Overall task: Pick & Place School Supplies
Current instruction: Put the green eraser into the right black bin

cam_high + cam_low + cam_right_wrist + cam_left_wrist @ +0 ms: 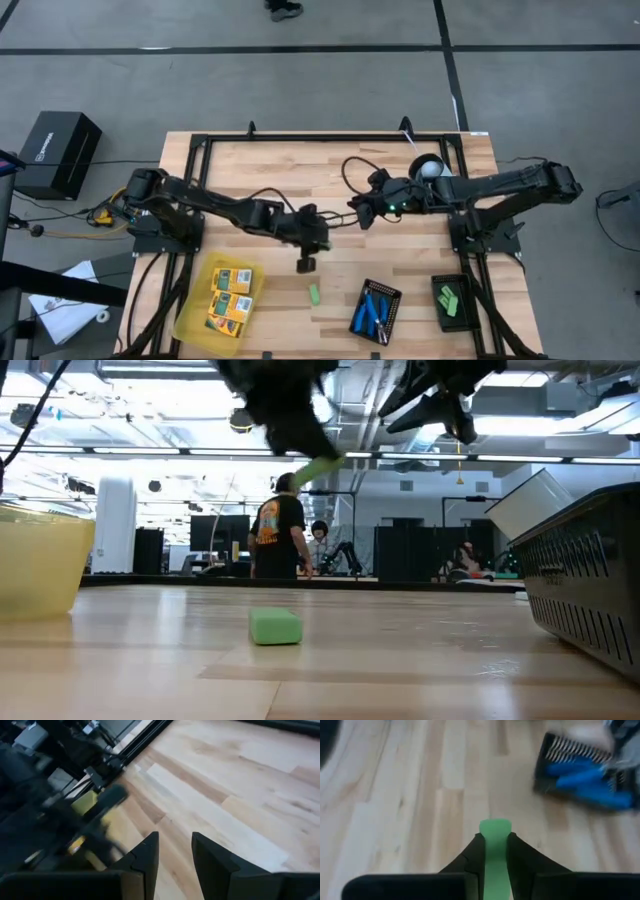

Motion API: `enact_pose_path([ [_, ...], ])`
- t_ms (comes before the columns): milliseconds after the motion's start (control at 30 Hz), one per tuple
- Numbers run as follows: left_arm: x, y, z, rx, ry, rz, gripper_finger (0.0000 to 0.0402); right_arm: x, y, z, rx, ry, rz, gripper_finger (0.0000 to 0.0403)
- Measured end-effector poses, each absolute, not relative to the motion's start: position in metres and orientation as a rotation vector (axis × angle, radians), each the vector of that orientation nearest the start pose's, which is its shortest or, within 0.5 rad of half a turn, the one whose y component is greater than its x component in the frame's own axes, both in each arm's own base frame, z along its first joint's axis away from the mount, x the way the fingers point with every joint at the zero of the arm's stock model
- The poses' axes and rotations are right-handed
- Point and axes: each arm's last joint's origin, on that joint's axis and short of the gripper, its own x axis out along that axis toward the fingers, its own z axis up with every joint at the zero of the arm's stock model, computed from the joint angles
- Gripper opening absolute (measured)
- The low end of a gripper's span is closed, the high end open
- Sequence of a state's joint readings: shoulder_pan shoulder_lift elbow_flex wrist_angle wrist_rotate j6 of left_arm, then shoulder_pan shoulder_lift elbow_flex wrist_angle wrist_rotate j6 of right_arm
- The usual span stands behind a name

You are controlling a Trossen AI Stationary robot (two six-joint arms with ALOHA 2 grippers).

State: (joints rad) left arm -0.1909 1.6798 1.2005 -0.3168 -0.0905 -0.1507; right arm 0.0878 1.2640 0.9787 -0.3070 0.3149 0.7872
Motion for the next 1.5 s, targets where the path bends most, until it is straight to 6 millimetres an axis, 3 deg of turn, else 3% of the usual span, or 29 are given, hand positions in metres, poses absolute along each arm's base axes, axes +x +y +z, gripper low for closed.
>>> enact_pose_path([
  [200, 0.382, -0.074, 0.263, -0.088, 0.665, -0.059, 0.0042, 0.271, 0.003, 0.290, 0.643, 0.453, -0.476, 0.0108],
  [333, 0.412, -0.084, 0.259, -0.080, 0.656, -0.115, 0.0042, 0.272, -0.005, 0.291, 0.594, 0.445, -0.482, 0.0108],
  [467, 0.441, -0.093, 0.270, -0.093, 0.578, -0.155, 0.0042, 0.272, -0.013, 0.292, 0.541, 0.446, -0.494, 0.0108],
  [633, 0.461, -0.100, 0.269, -0.102, 0.552, -0.195, 0.0042, 0.271, -0.024, 0.290, 0.482, 0.472, -0.504, 0.0108],
  [867, 0.465, -0.109, 0.272, -0.110, 0.515, -0.219, 0.0042, 0.268, -0.040, 0.290, 0.397, 0.500, -0.511, 0.0108],
  [1133, 0.468, -0.105, 0.275, -0.125, 0.486, -0.242, 0.0042, 0.270, -0.056, 0.295, 0.387, 0.458, -0.438, 0.0108],
  [1400, 0.464, -0.114, 0.270, -0.112, 0.530, -0.221, 0.0042, 0.253, -0.068, 0.278, 0.392, 0.677, -0.530, 0.0108],
  [1500, 0.466, -0.102, 0.274, -0.130, 0.520, -0.196, 0.0042, 0.242, -0.077, 0.269, 0.406, 0.798, -0.586, 0.0108],
])
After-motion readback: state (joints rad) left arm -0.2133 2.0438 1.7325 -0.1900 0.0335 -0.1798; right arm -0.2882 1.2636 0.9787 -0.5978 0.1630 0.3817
